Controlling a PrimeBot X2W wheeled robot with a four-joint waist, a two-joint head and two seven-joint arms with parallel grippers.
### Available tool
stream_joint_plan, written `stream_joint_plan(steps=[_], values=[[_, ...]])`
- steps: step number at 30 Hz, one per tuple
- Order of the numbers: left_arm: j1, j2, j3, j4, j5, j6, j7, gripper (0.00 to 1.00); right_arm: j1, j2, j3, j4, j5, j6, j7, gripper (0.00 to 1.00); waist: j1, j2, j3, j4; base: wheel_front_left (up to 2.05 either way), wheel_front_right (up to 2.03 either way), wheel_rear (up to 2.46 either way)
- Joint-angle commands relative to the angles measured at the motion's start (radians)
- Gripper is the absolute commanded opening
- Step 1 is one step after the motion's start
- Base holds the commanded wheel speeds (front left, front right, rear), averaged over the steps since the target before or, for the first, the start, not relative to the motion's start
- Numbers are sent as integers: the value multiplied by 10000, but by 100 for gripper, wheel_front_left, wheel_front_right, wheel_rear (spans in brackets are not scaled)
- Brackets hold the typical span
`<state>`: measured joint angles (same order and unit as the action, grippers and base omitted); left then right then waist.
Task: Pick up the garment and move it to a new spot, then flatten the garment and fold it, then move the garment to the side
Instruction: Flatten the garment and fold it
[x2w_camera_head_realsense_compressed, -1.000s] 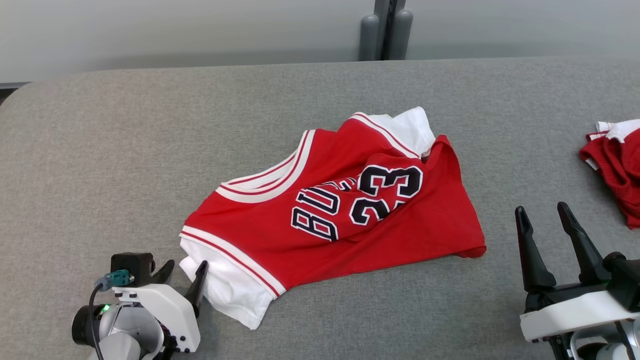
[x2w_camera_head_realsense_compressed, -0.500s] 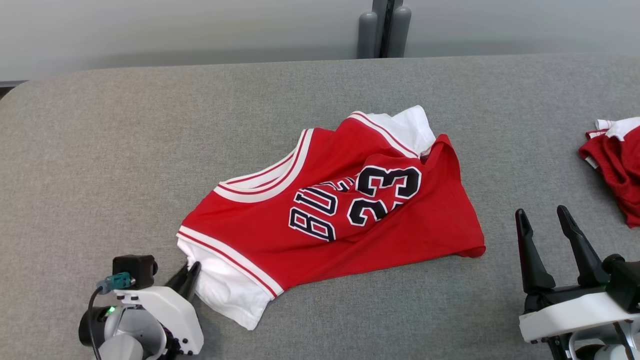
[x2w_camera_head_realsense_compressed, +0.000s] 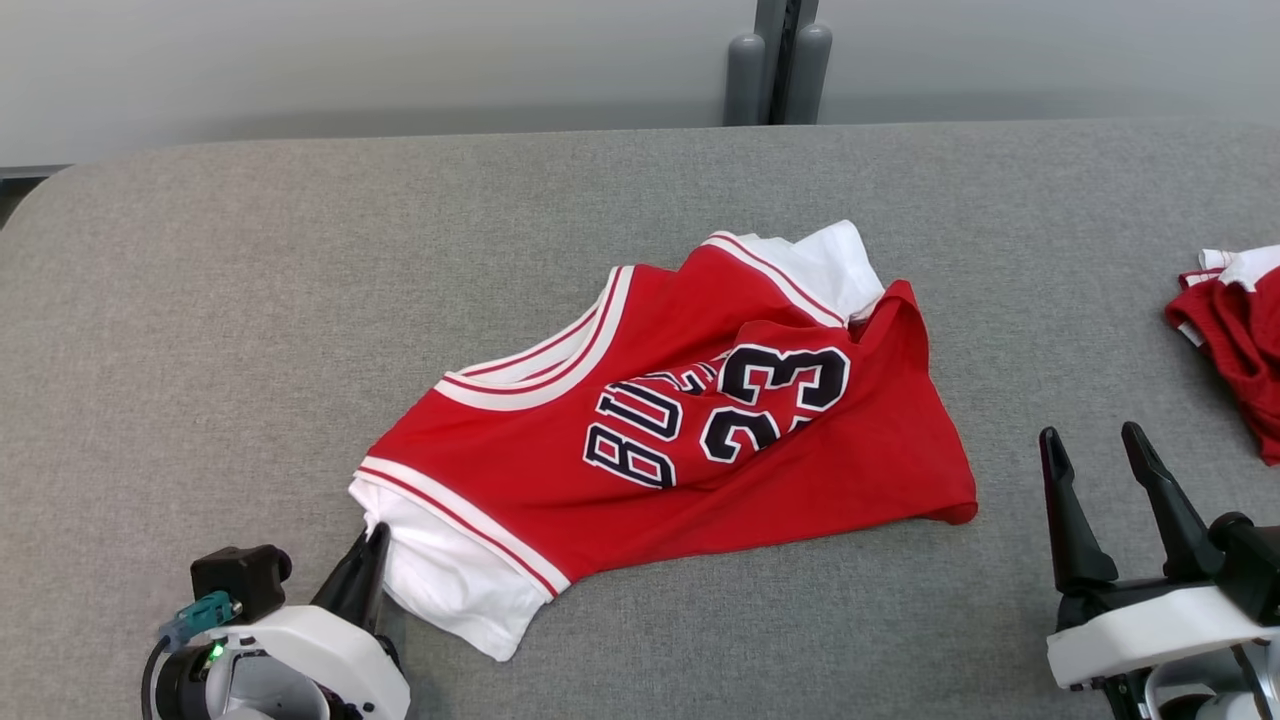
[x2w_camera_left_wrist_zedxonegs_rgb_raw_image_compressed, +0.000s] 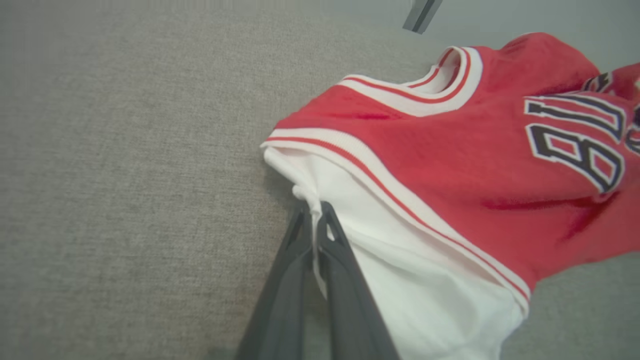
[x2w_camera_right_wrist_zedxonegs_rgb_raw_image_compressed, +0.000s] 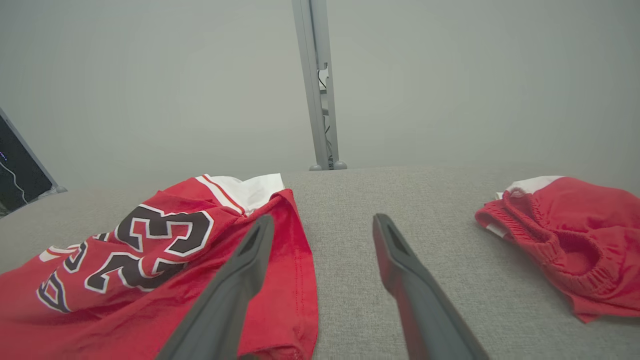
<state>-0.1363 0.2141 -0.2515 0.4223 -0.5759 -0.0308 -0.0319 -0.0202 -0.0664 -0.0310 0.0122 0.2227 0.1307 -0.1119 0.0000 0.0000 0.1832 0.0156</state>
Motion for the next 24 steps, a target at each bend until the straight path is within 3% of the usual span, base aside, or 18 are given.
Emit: stream_joint_plan(steps=[1,5,11,20,21,23,24], values=[[146,62,61,-208,-75,76,-71,0,-31,-111,-72,123,0,2,68,100,0,0,11,25,0,0,0],[368,59,43,-899,-69,232,-77,0,-85,-238,-7,805,160,2,110,100,0,0,87,129,0,0,0],[395,58,-39,-1535,-22,345,12,0,-525,-380,427,2803,568,2,-157,100,0,0,300,316,0,0,0],[290,41,-155,-1770,9,400,23,0,-1695,-486,1726,5187,1196,2,-676,100,0,0,425,512,0,0,0],[283,39,-156,-1778,14,406,-7,0,-1754,-494,1861,5363,1266,2,-699,76,0,0,422,539,0,0,0],[291,40,-156,-1797,20,417,-84,0,-1840,-514,1960,5624,1396,2,-857,13,0,0,411,589,0,0,0],[306,41,-141,-1828,19,429,-132,0,-1875,-520,1989,5690,1456,4,-938,0,0,0,398,604,0,0,0]])
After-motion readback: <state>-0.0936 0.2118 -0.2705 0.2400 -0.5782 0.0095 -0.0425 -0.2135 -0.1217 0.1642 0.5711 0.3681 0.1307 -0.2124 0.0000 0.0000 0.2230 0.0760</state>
